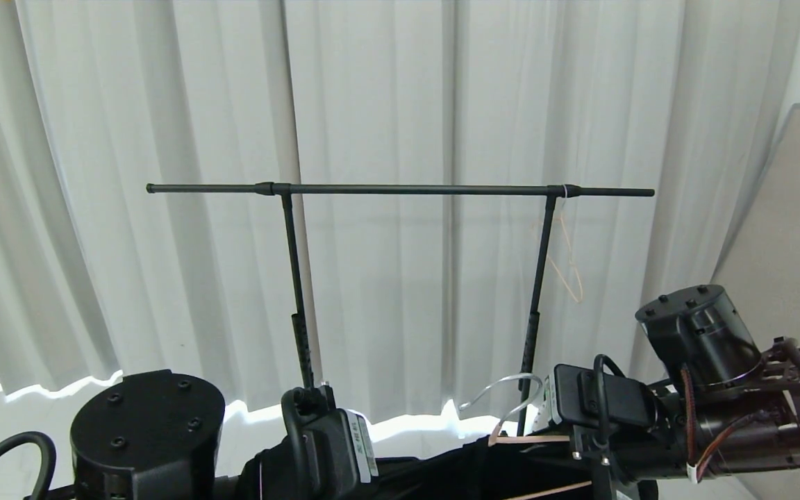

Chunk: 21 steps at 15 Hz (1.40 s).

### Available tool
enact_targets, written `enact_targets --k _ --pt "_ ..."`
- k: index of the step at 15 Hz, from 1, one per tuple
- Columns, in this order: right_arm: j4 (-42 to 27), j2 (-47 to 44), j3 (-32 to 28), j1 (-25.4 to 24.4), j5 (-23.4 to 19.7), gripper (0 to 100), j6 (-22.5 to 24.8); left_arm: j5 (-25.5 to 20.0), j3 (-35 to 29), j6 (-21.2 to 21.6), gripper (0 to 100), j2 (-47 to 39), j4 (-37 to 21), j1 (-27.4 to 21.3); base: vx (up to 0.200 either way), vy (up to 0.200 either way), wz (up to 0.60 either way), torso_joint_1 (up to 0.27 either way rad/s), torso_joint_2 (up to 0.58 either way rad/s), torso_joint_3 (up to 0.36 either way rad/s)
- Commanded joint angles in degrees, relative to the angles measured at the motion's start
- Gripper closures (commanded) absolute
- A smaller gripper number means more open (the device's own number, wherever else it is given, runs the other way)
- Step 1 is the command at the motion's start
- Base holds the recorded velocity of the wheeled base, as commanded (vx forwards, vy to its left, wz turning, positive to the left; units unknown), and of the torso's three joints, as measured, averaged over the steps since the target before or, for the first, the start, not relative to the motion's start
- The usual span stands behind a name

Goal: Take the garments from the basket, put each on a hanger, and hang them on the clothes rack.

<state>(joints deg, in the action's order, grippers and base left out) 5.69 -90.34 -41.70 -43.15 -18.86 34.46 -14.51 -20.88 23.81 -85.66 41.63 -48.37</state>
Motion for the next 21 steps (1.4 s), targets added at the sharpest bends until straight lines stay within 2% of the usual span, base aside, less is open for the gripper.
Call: enact_targets --k 1,2,3,4,7,10,12,14,16,18,21 --pt "0.37 1.22 0.22 0.79 0.14 100 0.08 0.09 0.05 0.01 100 0.06 -0.15 0.03 0.0 0.0 0.0 0.0 0.0 0.0" --pt "0.9 1.49 0.22 0.79 0.14 100 0.08 0.09 -0.04 0.01 100 0.06 -0.06 0.03 0.0 0.0 0.0 0.0 0.0 0.0" --pt "1.34 1.49 0.22 0.79 0.05 100 0.08 0.18 0.05 0.01 0 -0.03 -0.06 0.03 0.0 0.0 0.0 0.0 0.0 0.0" --pt "2.04 1.49 0.22 0.79 0.14 100 0.25 0.18 0.05 -0.08 0 -0.12 -0.06 0.12 0.0 0.0 0.0 0.0 0.0 0.0" --pt "4.68 1.14 0.4 2.64 0.14 100 4.91 0.44 -1.44 -0.08 0 -0.38 0.03 2.58 0.0 0.0 0.0 0.0 0.0 0.0" --pt "4.94 1.49 0.22 5.1 0.14 100 5.0 0.44 0.76 -0.08 0 -0.03 1.7 4.34 0.0 0.0 0.0 0.0 0.0 0.0" --pt "4.68 2.98 -0.04 5.63 0.31 100 4.65 1.5 3.48 -0.17 0 -0.65 1.96 8.82 0.0 0.0 0.0 0.0 0.0 0.0" --pt "4.41 3.95 -0.92 5.54 0.31 100 4.21 1.67 7.7 -0.08 0 -0.91 1.96 15.68 0.0 0.0 0.0 0.0 0.0 0.0" --pt "4.41 5.53 -0.92 4.75 0.31 100 -0.01 1.32 12.18 -0.17 0 -1.0 1.96 20.95 0.0 0.0 0.0 0.0 0.0 0.0" --pt "4.5 6.85 -1.27 2.46 0.31 100 -1.77 1.32 14.99 -0.17 0 -2.05 2.05 23.85 0.0 0.0 0.0 0.0 0.0 0.0" --pt "4.41 7.55 -2.59 -0.35 0.31 100 -2.12 1.32 15.26 -0.69 0 -3.72 1.96 26.31 0.0 0.0 0.0 0.0 0.0 0.0"
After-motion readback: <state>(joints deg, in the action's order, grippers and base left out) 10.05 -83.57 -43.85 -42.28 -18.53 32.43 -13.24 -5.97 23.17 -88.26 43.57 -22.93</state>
